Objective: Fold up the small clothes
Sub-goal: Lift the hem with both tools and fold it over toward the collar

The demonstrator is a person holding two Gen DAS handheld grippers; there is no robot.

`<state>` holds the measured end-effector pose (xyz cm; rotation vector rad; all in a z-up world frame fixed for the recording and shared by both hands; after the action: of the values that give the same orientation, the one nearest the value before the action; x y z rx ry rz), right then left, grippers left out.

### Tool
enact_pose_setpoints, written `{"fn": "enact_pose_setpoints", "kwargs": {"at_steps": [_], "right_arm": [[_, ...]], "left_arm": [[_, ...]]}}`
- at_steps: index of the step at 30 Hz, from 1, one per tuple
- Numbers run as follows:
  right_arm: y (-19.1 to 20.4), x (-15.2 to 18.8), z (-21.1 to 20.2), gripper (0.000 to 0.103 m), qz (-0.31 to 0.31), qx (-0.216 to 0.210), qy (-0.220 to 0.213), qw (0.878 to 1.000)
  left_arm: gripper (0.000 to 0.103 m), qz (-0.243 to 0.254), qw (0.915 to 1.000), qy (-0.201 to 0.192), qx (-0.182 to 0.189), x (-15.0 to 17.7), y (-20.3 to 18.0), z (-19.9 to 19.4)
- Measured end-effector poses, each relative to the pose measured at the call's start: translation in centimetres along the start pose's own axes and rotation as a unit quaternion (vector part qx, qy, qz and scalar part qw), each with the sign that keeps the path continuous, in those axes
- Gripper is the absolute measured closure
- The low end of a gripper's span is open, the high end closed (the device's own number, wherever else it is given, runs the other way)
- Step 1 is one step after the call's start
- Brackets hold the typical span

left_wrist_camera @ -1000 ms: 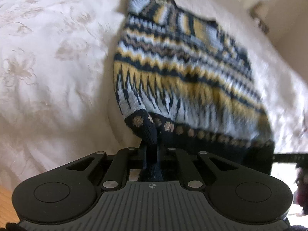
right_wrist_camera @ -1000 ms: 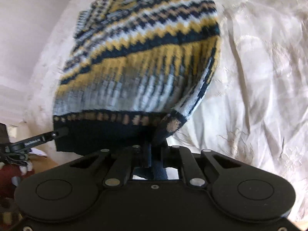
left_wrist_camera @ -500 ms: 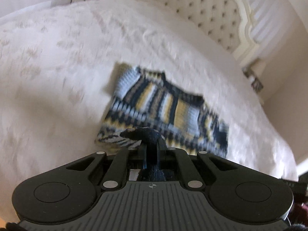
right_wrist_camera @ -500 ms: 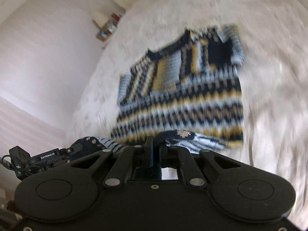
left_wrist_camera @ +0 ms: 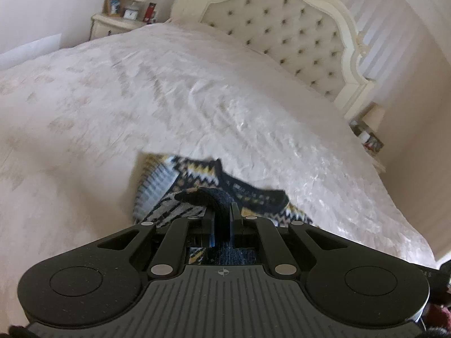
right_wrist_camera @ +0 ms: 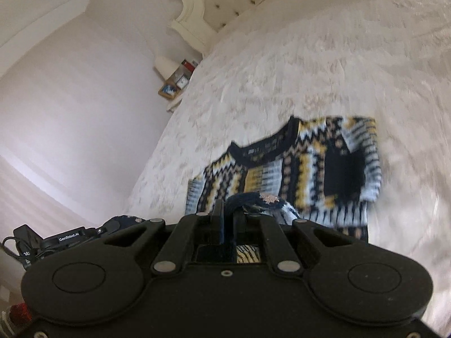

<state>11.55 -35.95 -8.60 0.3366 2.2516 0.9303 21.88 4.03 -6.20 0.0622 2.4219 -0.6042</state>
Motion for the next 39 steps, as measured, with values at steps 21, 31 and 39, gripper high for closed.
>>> {"fn": "enact_pose_setpoints", "kwargs": {"at_steps": [21, 31, 39], "right_arm": [[-3.1, -6.2, 8.6, 0.091, 0.056, 0.109, -0.012, 0.992], [-6.9, -8.5, 12.8, 0.082, 0.073, 0.144, 0.020, 0.987], [-9.1, -10.1, 14.3, 0.052, 0.084, 0.168, 0.010, 0.982]], "left_arm": [[0.094, 0.001, 0.9960, 0.089, 0.010, -6.0, 3.1, 11.8], [0.095, -0.015, 0.9944, 0.101, -0.029, -8.1, 6.0, 16.8], [0.093, 0.012, 0.9939, 0.097, -0.051, -9.6, 6.8, 17.8]]}}
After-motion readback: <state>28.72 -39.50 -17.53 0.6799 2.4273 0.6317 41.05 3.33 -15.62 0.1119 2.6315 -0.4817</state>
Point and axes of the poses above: each gripper's, at about its wrist camera, not at the fingertips, and z roughly the way its jaws point, y to its left, x to its underside, the point moved 5 cm from there along z, roughly the way its jaws point, and after that the axes turned 8 degrees about y, right-handed, at the moved point
